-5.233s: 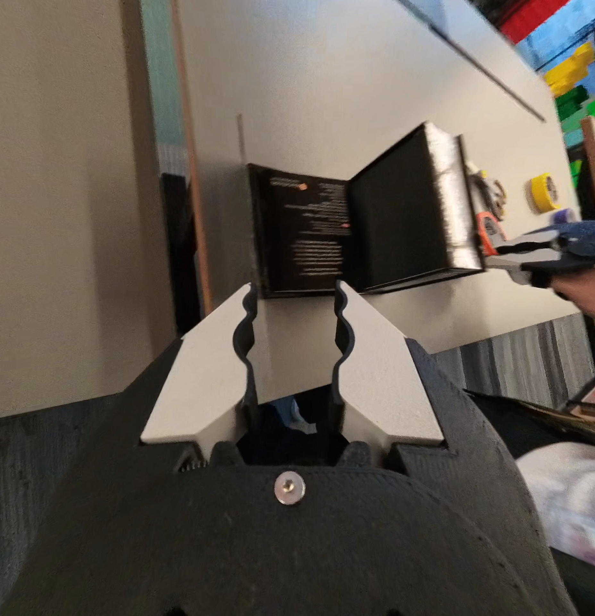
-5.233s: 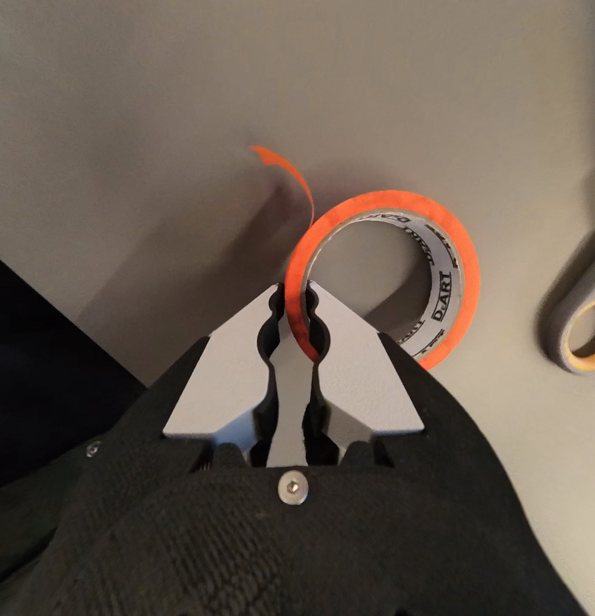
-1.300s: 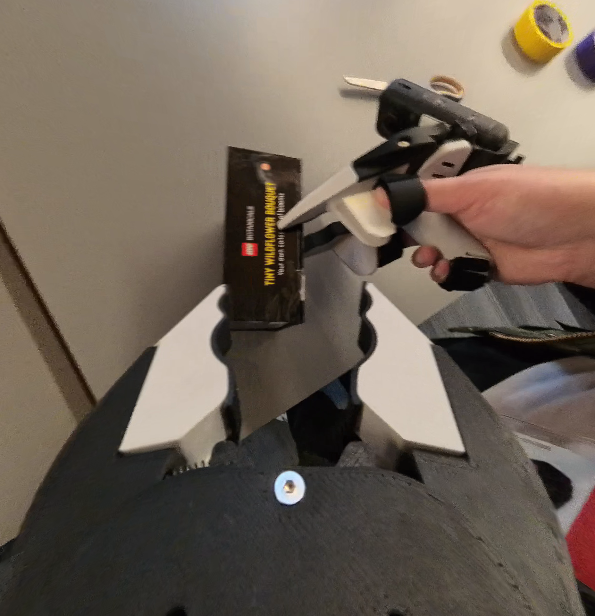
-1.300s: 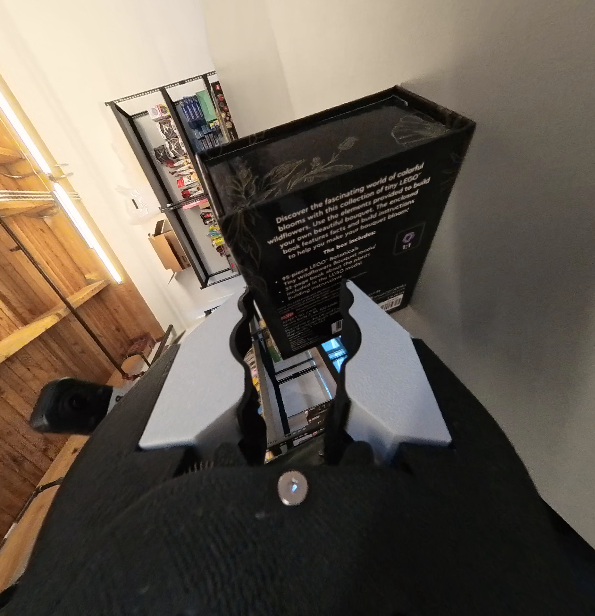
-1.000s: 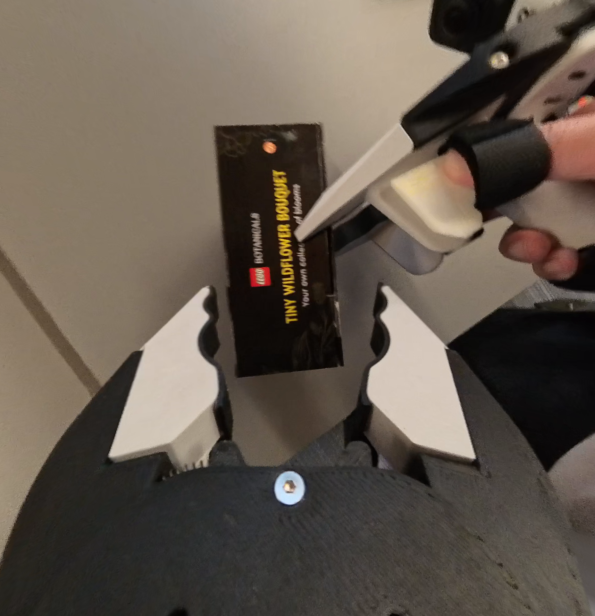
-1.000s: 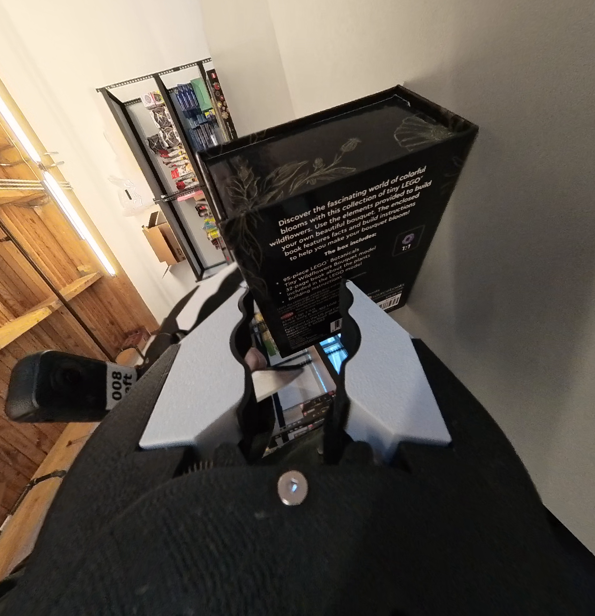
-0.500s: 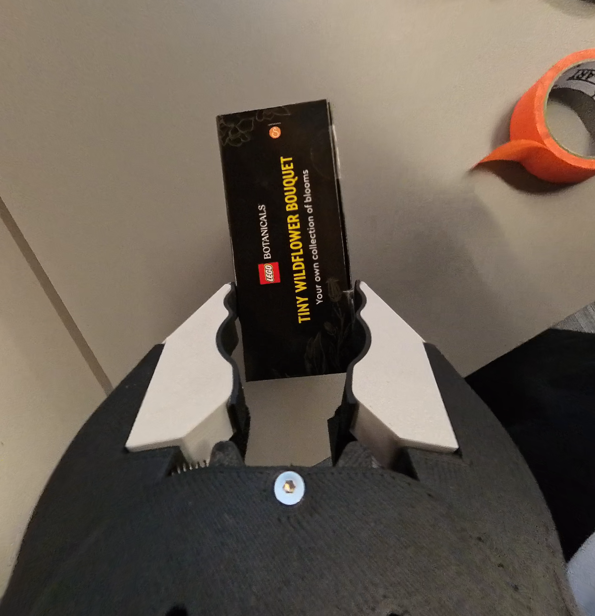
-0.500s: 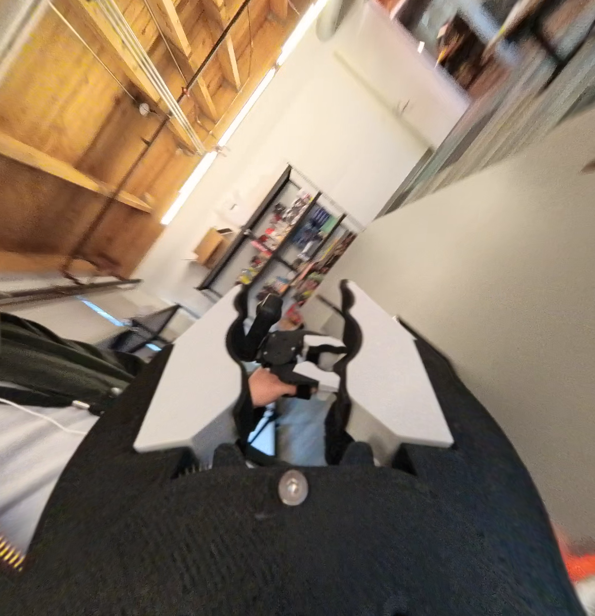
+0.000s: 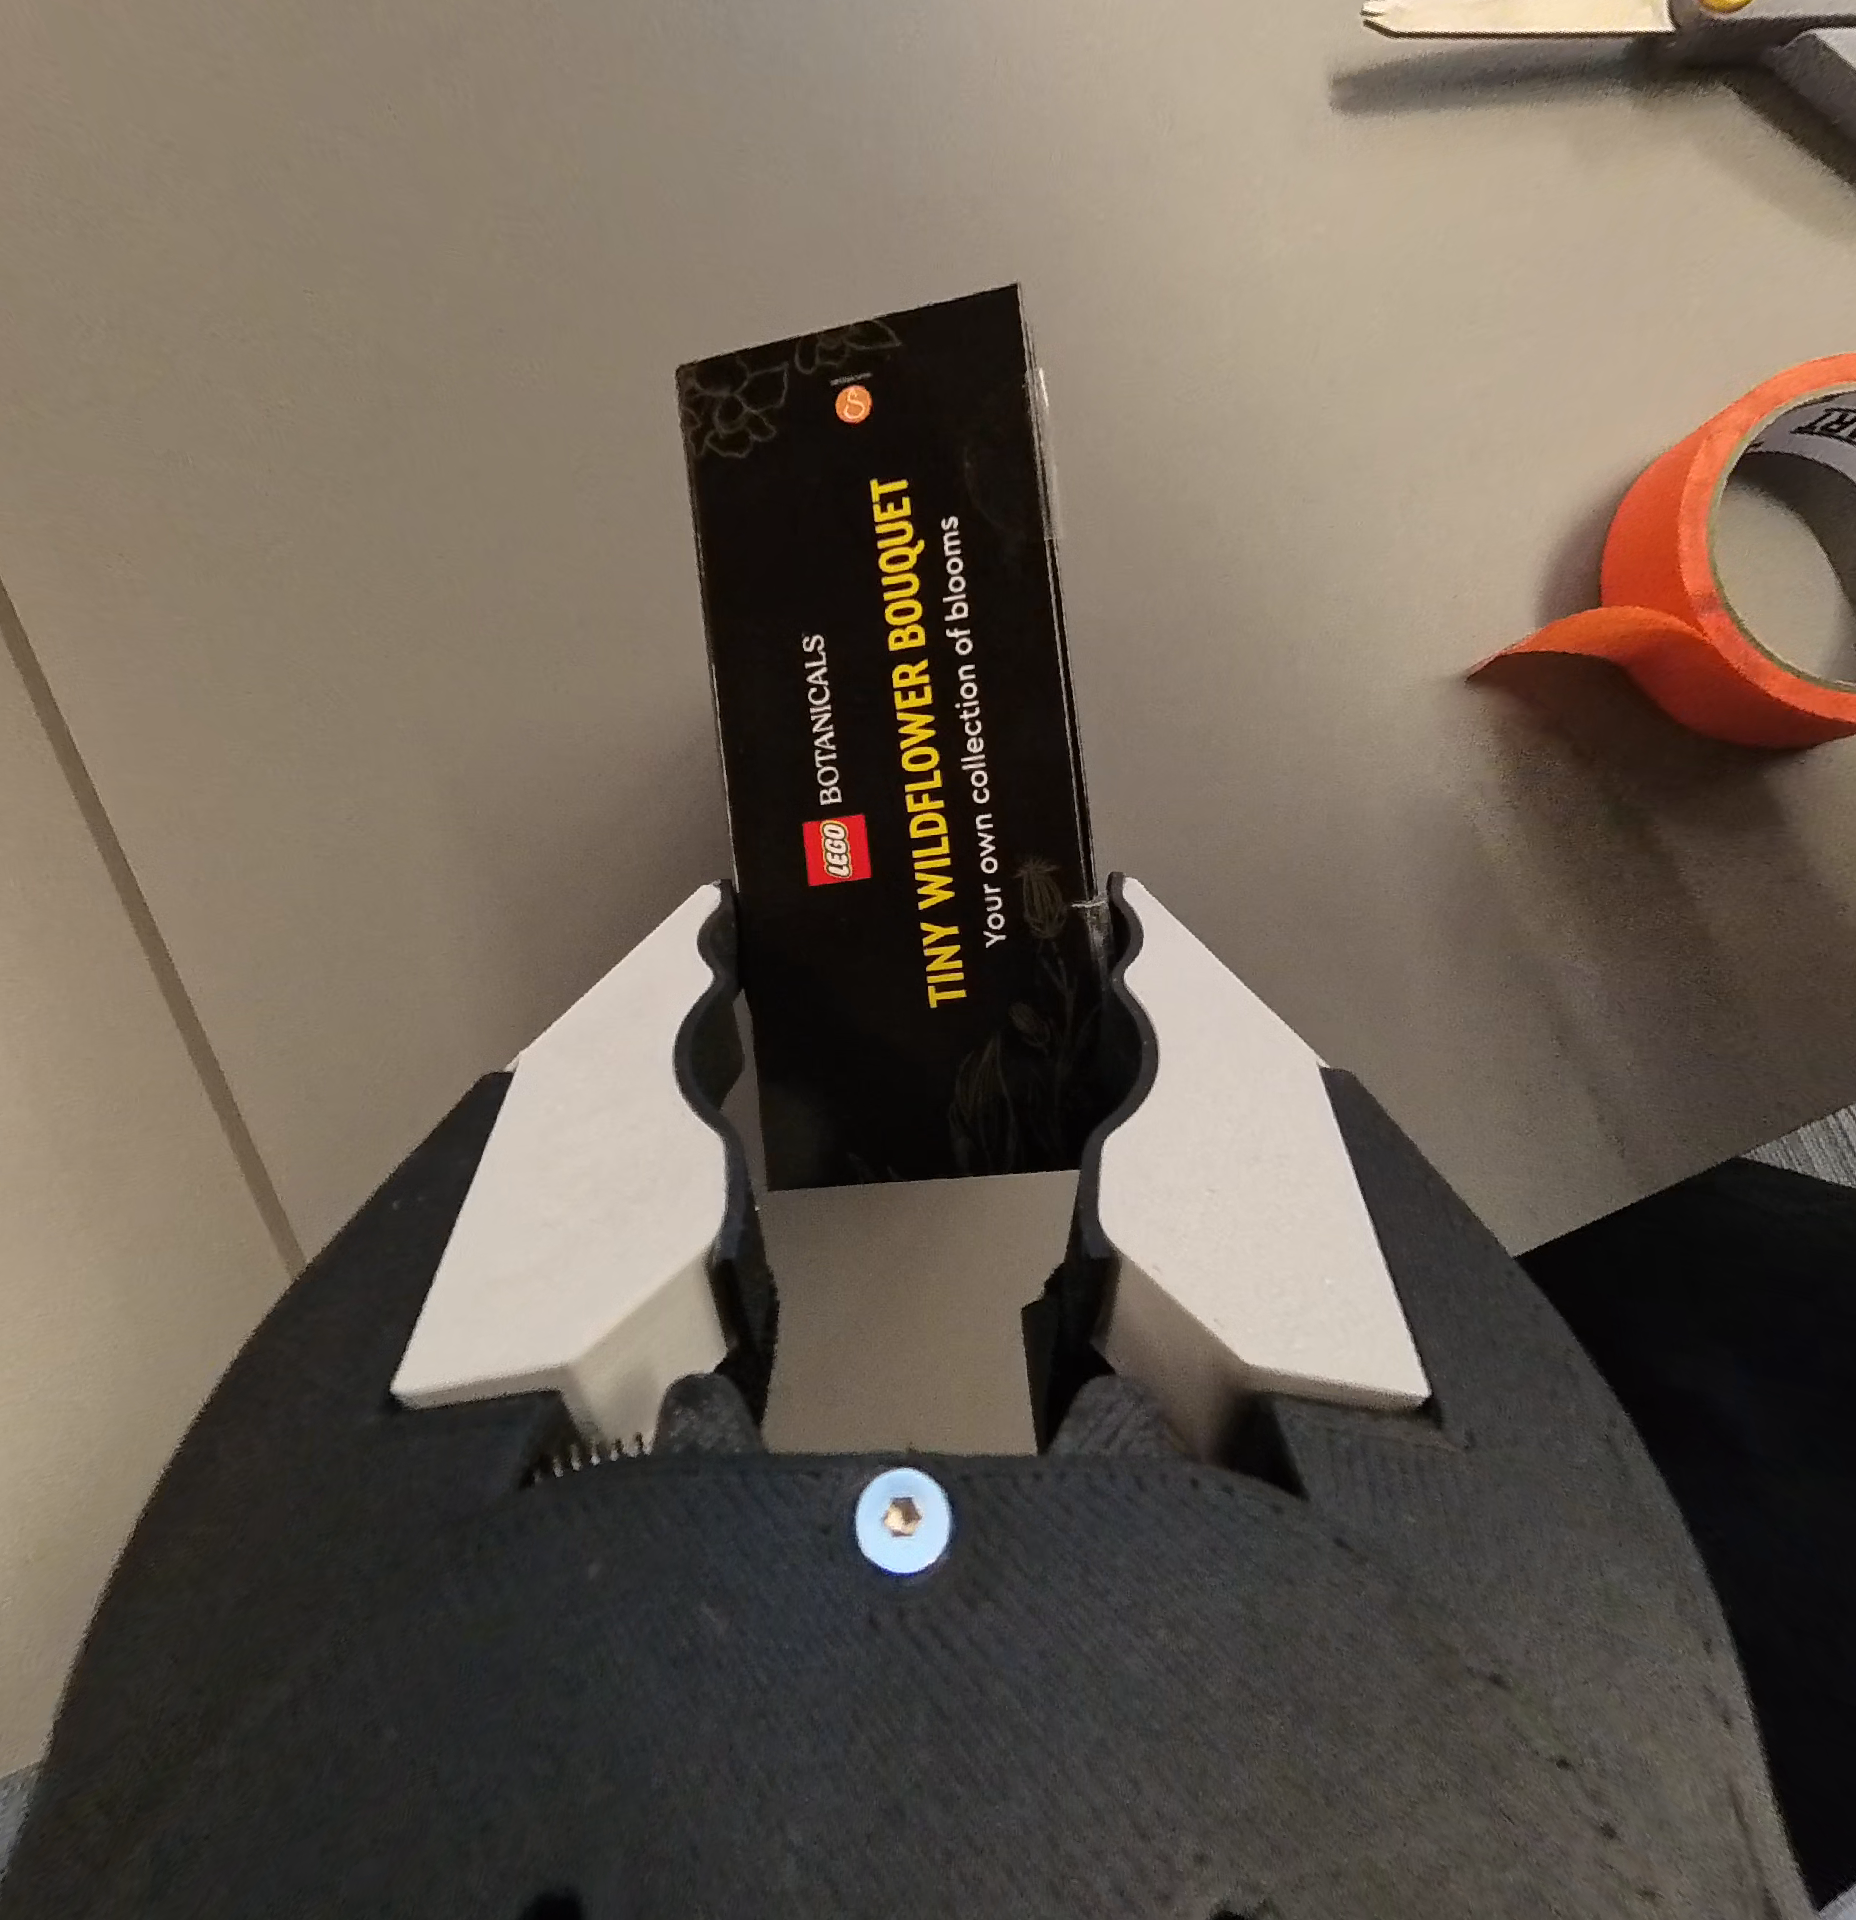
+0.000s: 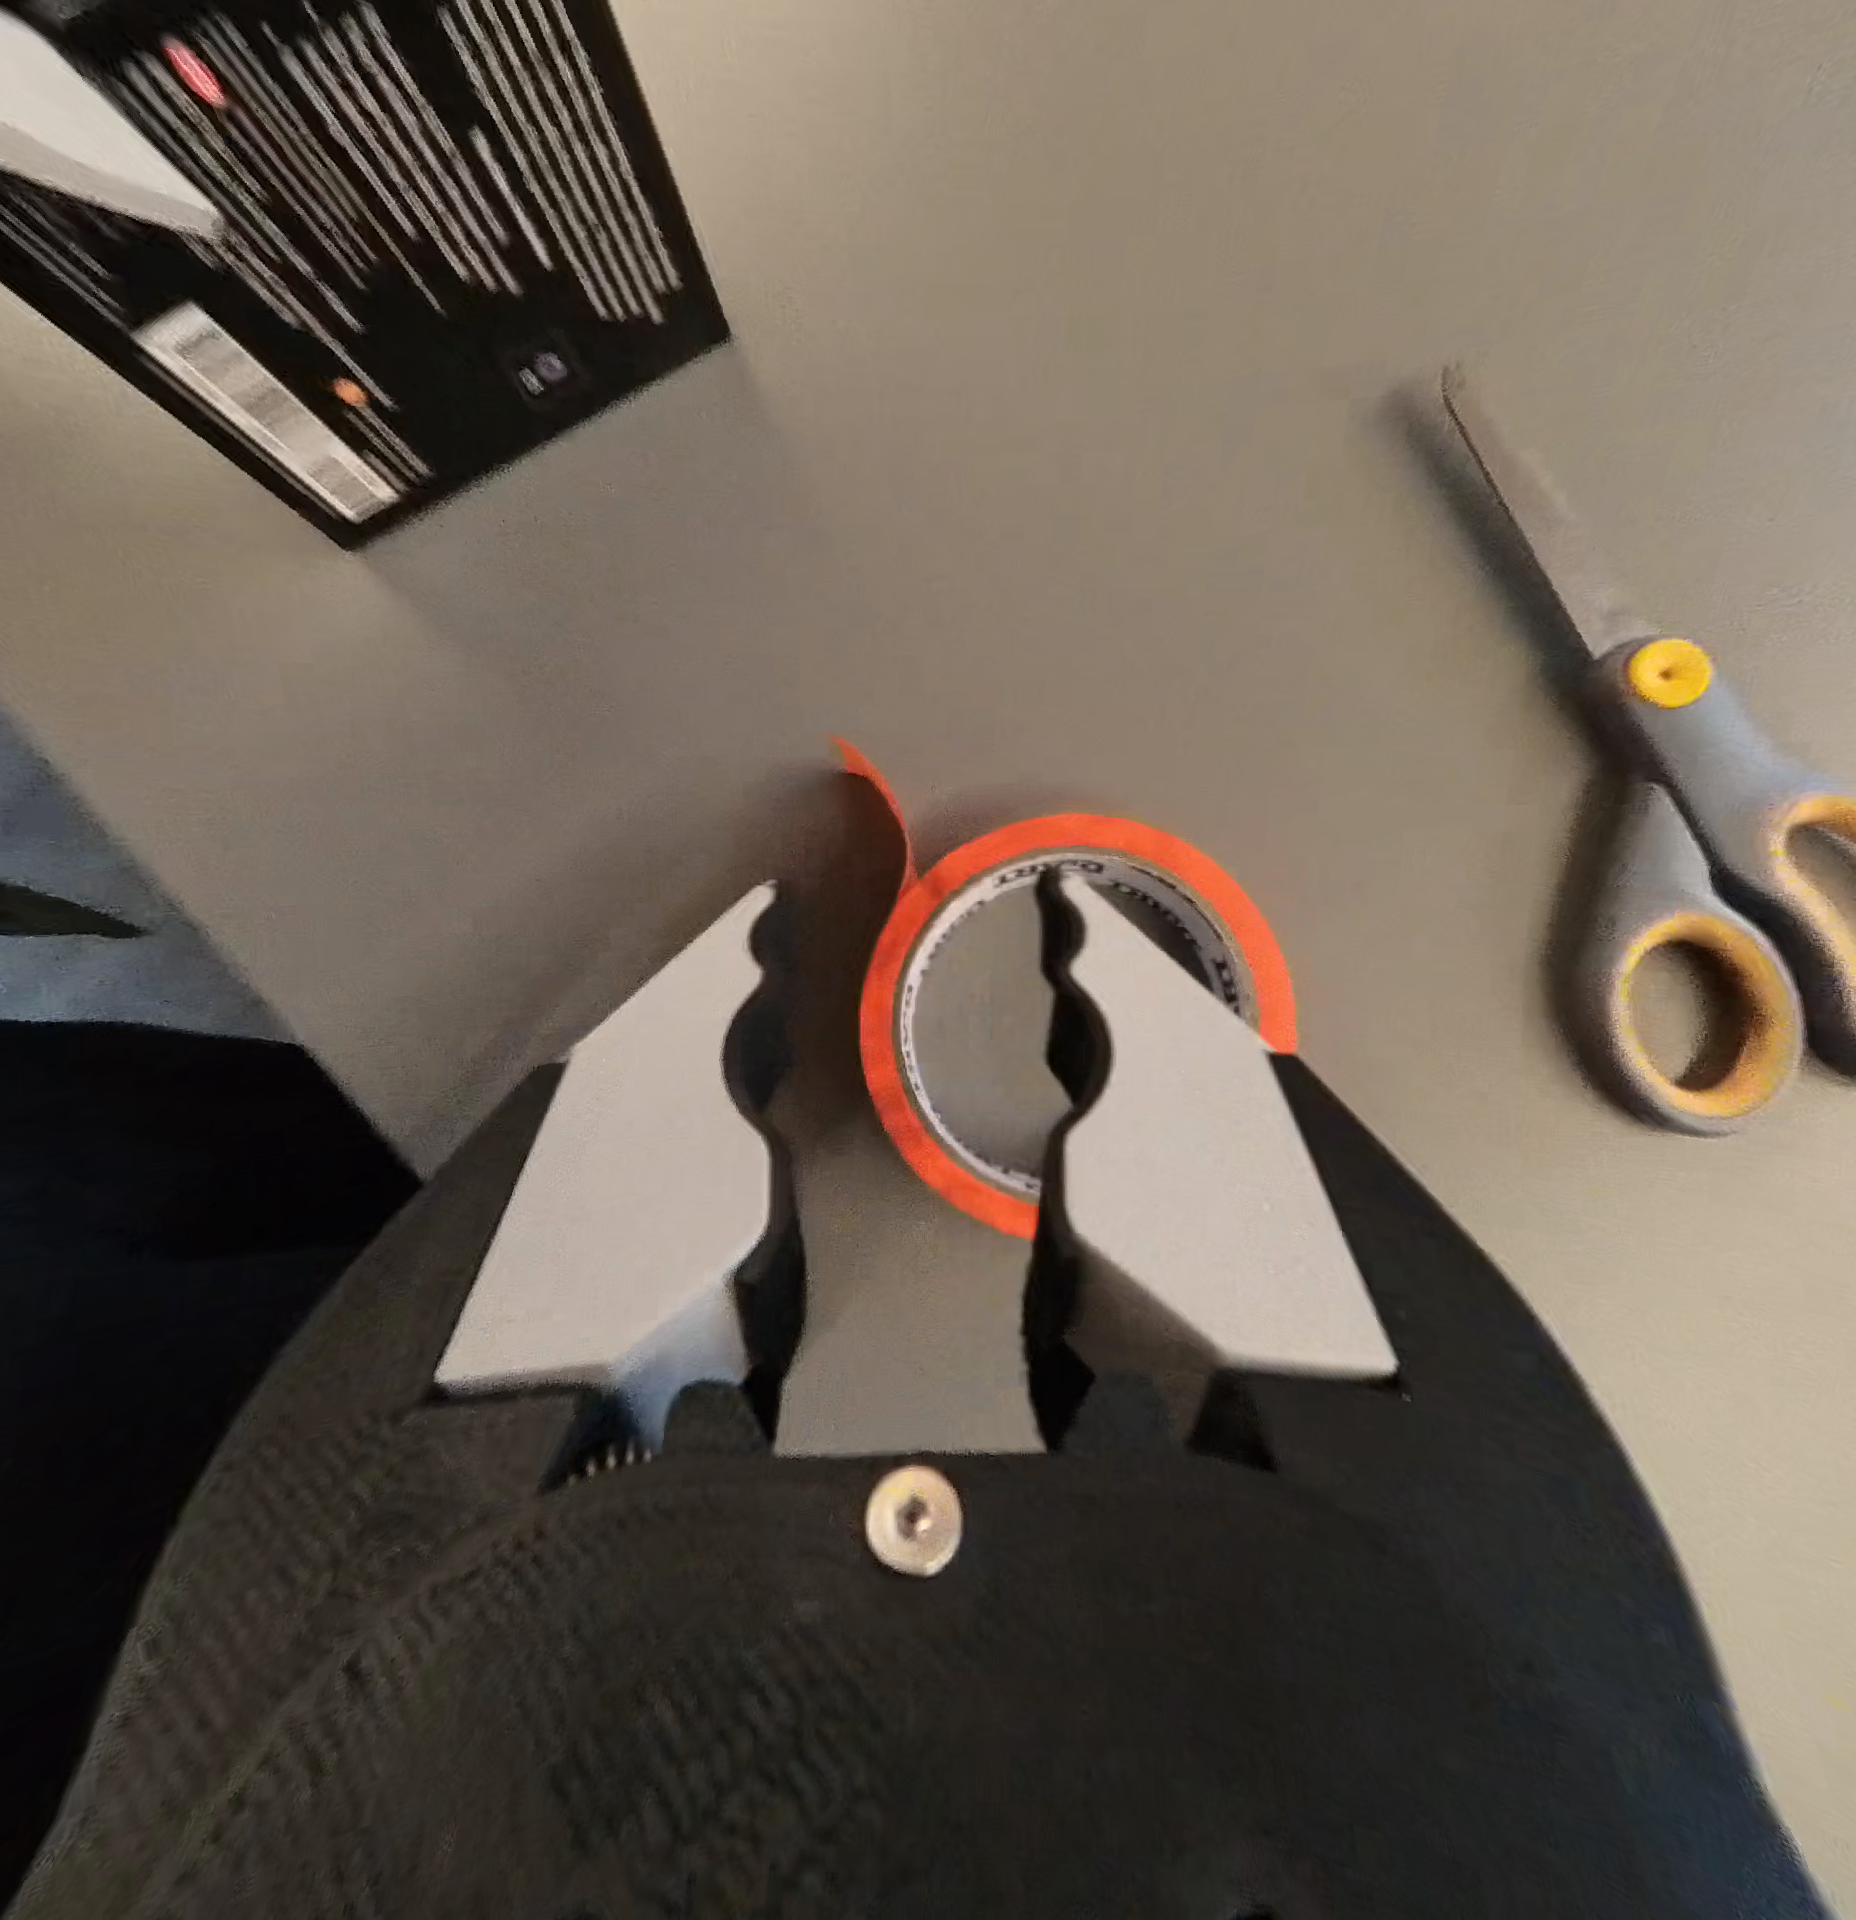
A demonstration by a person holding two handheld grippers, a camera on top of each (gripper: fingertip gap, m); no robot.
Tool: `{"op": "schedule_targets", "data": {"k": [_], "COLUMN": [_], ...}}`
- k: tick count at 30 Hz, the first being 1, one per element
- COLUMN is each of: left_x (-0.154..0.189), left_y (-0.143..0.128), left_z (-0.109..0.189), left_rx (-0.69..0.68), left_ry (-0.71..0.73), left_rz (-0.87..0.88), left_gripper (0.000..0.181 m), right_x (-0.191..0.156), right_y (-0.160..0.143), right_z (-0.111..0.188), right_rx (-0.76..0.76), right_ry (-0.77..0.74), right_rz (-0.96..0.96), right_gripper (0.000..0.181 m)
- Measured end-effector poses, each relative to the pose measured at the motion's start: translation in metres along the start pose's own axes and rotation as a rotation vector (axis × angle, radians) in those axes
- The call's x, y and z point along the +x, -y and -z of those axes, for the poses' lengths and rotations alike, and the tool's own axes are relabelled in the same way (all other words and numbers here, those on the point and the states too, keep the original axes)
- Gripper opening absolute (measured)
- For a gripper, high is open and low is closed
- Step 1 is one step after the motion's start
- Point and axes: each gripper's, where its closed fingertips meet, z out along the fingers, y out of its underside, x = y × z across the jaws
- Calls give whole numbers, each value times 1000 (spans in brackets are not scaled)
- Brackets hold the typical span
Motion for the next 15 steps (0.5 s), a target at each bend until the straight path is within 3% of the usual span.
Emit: {"op": "schedule_targets", "data": {"k": [4, 11, 12, 15], "left_x": [1, 1, 1, 1], "left_y": [1, 1, 1, 1], "left_z": [0, 0, 0, 0], "left_rx": [0, 6, 7, 14], "left_ry": [9, 10, 10, 6], "left_rz": [8, 9, 9, 9], "left_gripper": [67, 67, 67, 67], "right_x": [-11, 3, 2, -4], "right_y": [-19, -38, -35, -36], "right_z": [-20, -42, -43, -43], "right_rx": [-129, -248, -227, -258], "right_ry": [27, -83, -79, -22], "right_rz": [9, -50, -55, -103], "right_gripper": [48, 47, 25, 18]}}
